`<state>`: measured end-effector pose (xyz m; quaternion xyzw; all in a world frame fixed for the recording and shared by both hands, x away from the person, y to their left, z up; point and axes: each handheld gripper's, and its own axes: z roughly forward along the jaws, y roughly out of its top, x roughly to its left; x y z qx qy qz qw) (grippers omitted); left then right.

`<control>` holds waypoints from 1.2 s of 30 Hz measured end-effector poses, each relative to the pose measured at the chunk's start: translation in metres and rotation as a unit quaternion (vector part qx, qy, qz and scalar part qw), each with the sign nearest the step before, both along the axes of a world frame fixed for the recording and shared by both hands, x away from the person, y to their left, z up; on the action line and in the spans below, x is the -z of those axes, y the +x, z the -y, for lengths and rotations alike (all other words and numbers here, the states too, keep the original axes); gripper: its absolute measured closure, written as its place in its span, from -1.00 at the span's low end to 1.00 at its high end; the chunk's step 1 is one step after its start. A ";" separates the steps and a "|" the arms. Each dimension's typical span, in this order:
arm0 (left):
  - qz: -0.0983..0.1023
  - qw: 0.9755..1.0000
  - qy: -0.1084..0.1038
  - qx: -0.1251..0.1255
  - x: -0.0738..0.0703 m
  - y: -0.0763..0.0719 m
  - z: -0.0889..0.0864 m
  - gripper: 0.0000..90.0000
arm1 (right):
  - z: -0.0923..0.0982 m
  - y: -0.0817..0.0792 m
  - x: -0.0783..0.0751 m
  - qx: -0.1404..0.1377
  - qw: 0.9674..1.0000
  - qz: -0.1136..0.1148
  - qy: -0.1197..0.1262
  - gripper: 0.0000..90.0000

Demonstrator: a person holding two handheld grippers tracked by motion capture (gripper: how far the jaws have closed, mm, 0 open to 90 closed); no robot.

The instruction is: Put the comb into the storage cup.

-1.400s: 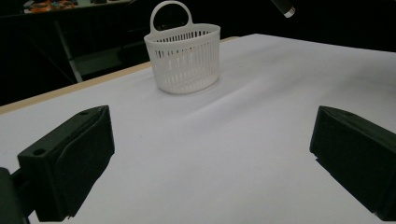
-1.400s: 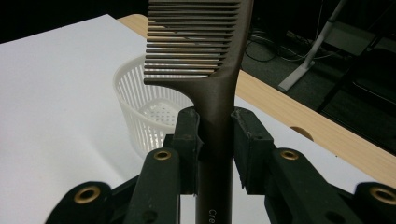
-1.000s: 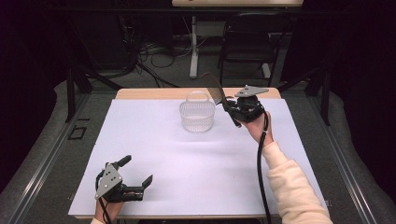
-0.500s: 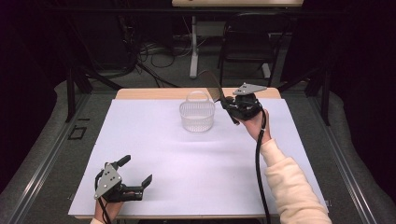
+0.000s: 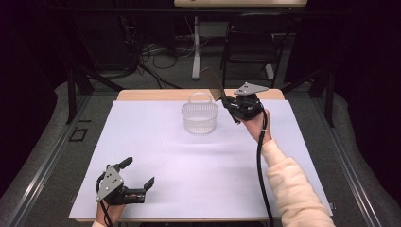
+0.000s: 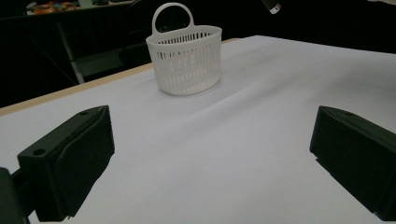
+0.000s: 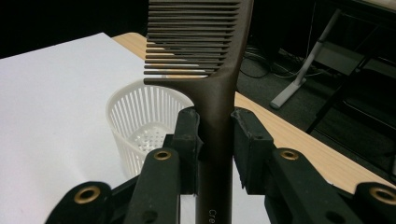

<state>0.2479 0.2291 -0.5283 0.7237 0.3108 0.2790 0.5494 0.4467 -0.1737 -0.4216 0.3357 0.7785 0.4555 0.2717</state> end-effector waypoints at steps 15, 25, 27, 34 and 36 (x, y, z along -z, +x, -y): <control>0.001 1.000 0.000 -0.001 0.000 0.000 0.000 -1.00 | -0.007 0.005 0.002 -0.001 1.000 0.012 0.003 0.62; -0.002 1.000 0.000 -0.001 0.000 0.001 0.000 -1.00 | -0.008 0.008 0.003 0.007 1.000 0.028 0.006 0.62; -0.003 1.000 -0.001 -0.001 0.001 0.001 0.000 -1.00 | -0.008 0.009 0.002 0.007 1.000 0.028 0.007 0.62; -0.003 1.000 -0.001 -0.001 0.001 0.002 0.000 -1.00 | -0.011 0.012 0.002 0.005 1.000 0.026 0.006 0.62; -0.003 1.000 0.001 0.000 0.001 0.001 0.000 -1.00 | -0.011 0.012 0.001 0.003 1.000 0.026 0.007 0.62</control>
